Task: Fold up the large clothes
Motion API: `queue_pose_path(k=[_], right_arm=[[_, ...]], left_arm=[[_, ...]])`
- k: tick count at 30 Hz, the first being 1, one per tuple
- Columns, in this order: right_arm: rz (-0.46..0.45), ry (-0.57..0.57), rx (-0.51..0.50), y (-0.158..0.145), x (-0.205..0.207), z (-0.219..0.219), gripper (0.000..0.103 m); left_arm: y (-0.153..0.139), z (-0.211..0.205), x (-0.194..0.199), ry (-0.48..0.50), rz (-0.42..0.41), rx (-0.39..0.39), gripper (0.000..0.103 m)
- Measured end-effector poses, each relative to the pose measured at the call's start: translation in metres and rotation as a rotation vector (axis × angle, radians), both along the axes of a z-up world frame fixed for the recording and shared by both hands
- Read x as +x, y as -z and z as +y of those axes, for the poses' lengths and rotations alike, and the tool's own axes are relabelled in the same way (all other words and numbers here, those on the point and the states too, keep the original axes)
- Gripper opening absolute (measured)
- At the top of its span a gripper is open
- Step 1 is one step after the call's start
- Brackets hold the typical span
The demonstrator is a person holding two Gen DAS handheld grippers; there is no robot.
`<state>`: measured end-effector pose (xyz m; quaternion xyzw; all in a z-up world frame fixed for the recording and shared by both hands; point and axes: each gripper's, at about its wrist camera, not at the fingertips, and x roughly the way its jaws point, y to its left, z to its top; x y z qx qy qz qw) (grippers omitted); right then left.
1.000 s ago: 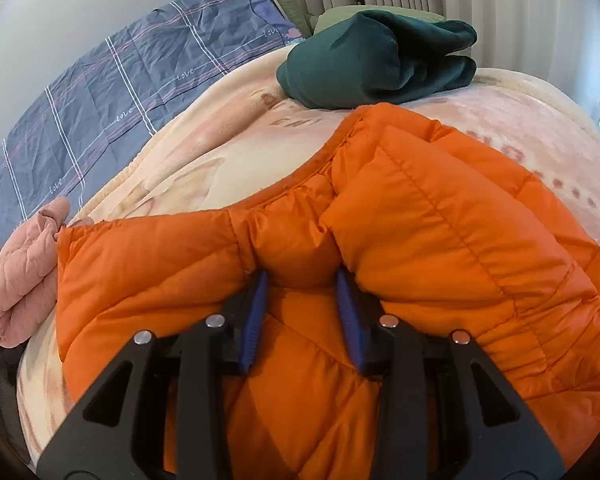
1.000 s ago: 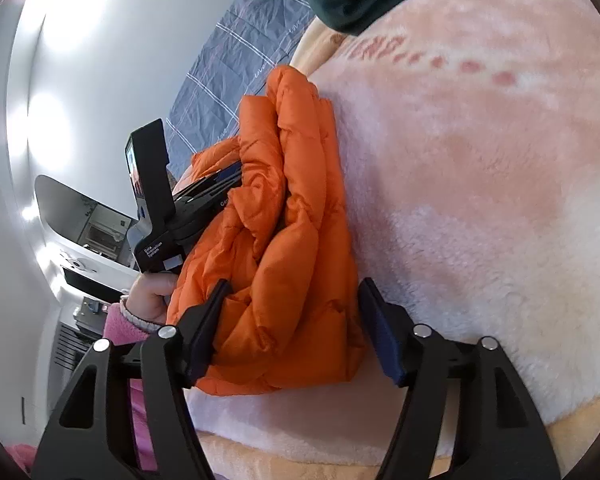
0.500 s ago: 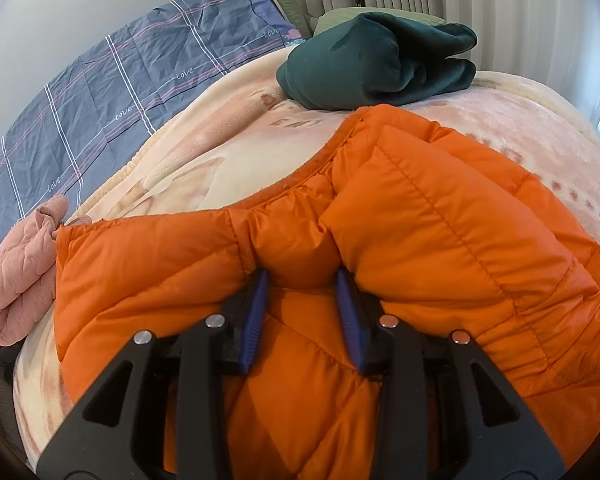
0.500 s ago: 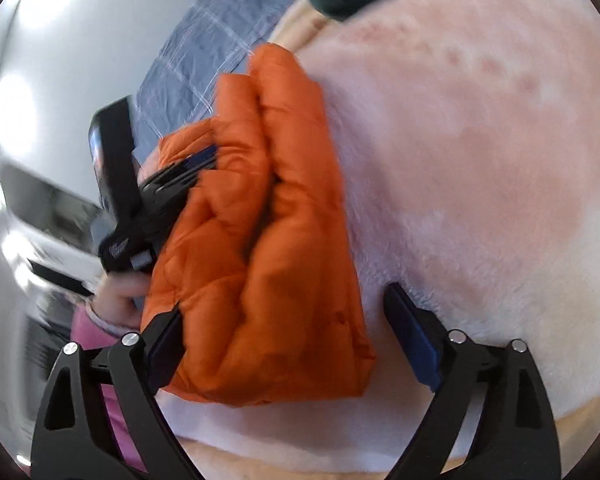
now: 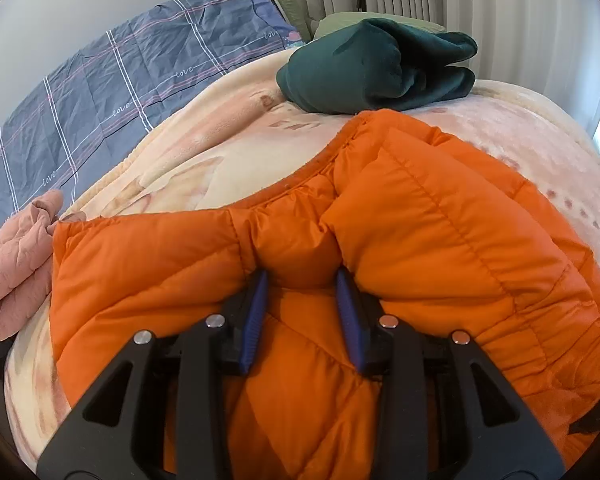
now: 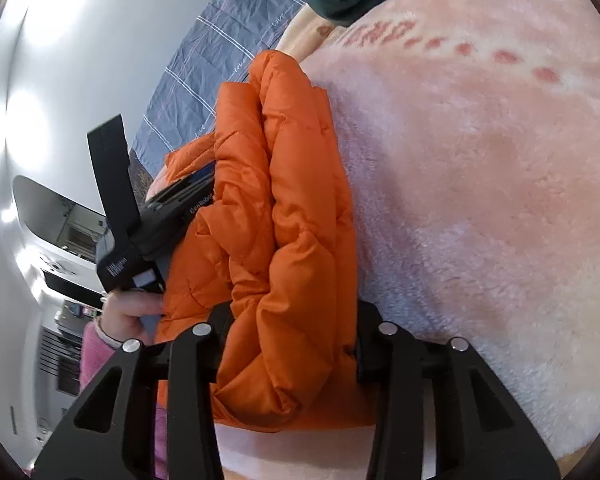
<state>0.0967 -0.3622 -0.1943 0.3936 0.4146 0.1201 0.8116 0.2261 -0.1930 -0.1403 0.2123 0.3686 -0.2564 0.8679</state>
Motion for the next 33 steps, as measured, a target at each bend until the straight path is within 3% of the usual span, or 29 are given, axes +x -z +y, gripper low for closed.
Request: queue_pose_path(k=[14, 16, 17, 18, 20, 24, 30, 33], right_arm=[[-0.012, 0.007, -0.067, -0.001, -0.009, 0.019, 0.042], [-0.011, 0.009, -0.075, -0.002, -0.01, 0.02, 0.042], [-0.013, 0.011, -0.08, -0.002, -0.01, 0.022, 0.042], [-0.015, 0.011, -0.082, -0.003, -0.012, 0.019, 0.043], [-0.02, 0.013, -0.09, -0.004, -0.014, 0.021, 0.043], [-0.026, 0.015, -0.113, -0.006, -0.016, 0.023, 0.044], [-0.037, 0.018, -0.131, -0.005, -0.018, 0.032, 0.046], [-0.037, 0.019, -0.152, -0.006, -0.016, 0.033, 0.047]], left_arm=[[-0.009, 0.005, -0.003, -0.006, -0.022, -0.039, 0.038], [-0.015, 0.01, -0.006, -0.008, -0.021, -0.055, 0.043], [-0.019, 0.014, -0.008, -0.008, -0.013, -0.071, 0.056], [-0.029, 0.021, -0.011, -0.013, 0.0, -0.115, 0.075], [-0.044, 0.037, -0.019, -0.017, -0.009, -0.191, 0.092], [-0.064, 0.079, -0.031, -0.079, -0.032, -0.253, 0.097], [-0.028, 0.143, -0.015, -0.229, 0.191, -0.429, 0.101], [-0.01, 0.155, -0.006, -0.248, 0.29, -0.547, 0.101]])
